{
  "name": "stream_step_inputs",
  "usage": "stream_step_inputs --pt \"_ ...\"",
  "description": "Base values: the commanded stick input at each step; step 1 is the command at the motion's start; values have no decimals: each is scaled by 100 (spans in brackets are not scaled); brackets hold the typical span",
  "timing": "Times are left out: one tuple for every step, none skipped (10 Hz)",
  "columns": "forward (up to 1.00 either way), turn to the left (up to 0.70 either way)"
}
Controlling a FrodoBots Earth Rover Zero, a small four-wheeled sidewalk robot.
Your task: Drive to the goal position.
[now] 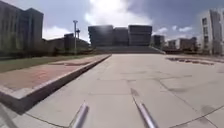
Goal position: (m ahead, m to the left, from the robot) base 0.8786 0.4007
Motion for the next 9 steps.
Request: stream_step_inputs --pt "70 -32" --pt "70 -28" --pt "70 -25" --pt "70 -21" --pt "70 -18" --pt "70 -14" --pt "70 -11" --pt "70 -7" --pt "70 -4"
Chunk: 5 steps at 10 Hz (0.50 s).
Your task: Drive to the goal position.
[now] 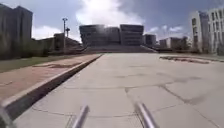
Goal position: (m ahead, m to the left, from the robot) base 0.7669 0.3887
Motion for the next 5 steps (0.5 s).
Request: stream_step_inputs --pt "70 0" --pt "70 0" --pt "70 0" --pt "70 0" --pt "70 0"
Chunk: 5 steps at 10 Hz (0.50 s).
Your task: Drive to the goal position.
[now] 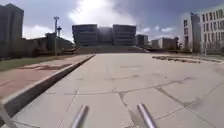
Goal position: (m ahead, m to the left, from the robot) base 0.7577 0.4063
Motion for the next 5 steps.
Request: stream_step_inputs --pt "70 0" --pt "70 0" --pt "70 0" --pt "70 0" --pt "70 0"
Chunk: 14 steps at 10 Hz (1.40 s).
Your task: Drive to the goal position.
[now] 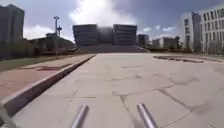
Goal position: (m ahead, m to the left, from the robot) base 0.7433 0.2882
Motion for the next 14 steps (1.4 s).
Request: stream_step_inputs --pt "70 0" --pt "70 0" --pt "70 0" --pt "70 0" --pt "70 0" --pt "70 0" --pt "70 0" --pt "70 0" --pt "70 0" --pt "70 0" --pt "70 0" --pt "70 0" --pt "70 0" --pt "70 0"
